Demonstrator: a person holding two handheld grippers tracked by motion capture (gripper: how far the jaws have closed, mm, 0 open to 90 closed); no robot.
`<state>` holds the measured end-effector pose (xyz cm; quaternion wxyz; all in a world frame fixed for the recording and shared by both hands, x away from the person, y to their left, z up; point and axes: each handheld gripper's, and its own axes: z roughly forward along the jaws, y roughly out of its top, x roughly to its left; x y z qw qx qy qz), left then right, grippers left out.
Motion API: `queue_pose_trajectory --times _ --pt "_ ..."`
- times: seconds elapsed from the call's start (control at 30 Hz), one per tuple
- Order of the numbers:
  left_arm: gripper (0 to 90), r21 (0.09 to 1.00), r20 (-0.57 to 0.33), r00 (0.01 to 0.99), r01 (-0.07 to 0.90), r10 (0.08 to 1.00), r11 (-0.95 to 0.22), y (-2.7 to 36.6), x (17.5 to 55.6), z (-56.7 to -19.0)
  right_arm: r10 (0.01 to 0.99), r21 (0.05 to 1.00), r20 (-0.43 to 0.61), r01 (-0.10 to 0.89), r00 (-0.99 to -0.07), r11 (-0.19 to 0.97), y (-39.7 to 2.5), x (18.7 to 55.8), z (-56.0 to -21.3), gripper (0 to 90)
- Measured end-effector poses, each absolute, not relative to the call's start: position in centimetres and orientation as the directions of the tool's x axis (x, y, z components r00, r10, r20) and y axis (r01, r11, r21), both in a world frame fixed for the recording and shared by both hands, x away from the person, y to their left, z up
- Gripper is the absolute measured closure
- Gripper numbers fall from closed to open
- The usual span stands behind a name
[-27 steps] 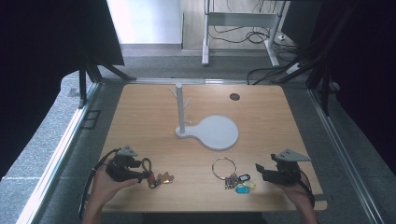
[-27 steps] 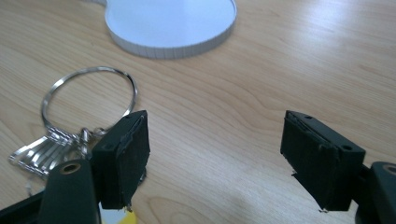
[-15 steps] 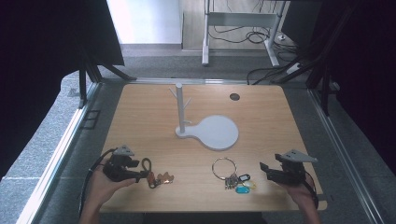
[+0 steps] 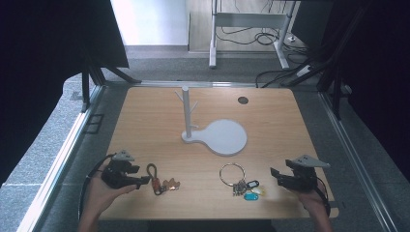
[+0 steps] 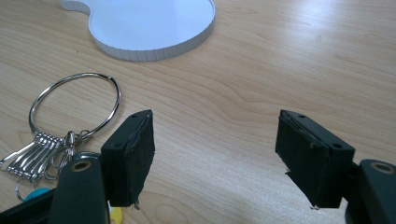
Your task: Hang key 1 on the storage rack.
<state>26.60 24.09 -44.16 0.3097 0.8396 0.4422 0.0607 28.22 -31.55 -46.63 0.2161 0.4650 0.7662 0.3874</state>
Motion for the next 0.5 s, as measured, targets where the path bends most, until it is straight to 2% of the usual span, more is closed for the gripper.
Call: queue_pose_trajectory --times 0.5 --pt "35.6 0.536 -0.195 0.558 0.749 0.806 -0.389 25.04 26.12 -44.76 0.884 0.774 0.025 0.569 -0.467 0.279 -31.29 28.52 -47.33 29.1"
